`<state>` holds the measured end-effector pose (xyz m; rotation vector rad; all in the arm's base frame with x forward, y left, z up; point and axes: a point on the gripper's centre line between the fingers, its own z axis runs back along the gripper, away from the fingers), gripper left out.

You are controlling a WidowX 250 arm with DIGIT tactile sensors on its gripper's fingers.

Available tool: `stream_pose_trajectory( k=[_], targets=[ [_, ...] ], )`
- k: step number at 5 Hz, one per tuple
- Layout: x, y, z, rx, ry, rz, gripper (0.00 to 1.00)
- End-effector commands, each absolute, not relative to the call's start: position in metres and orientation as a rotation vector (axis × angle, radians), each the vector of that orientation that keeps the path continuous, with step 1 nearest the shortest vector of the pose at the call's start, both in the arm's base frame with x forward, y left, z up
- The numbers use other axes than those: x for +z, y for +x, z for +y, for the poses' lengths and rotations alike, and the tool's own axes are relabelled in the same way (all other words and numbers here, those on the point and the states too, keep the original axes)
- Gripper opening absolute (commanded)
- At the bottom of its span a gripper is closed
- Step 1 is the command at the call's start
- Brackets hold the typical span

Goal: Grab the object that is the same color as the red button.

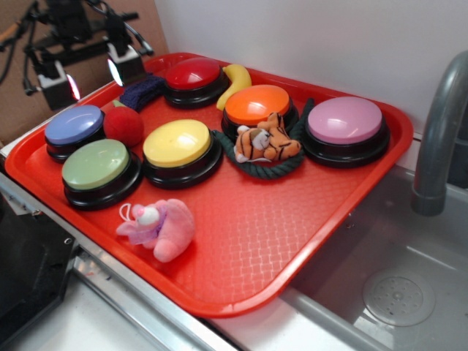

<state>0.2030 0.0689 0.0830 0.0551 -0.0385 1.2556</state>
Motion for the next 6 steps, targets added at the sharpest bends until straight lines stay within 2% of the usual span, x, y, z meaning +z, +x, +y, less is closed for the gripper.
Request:
stream_pose_trajectory(
  k=[1, 4, 5, 6],
  targets=[
    [0.066, 0.214, 0.079, 1.259, 0.076, -0.074, 1.00],
    [0.050, 0.217, 0.086, 1.276, 0.100, -0.034, 1.00],
    [0.048, 0.219, 0.091, 1.261, 0.145, 0.014, 0.33],
    [0.044, 0.220, 0.091, 1.253, 0.142, 0.008, 0.15]
  ],
)
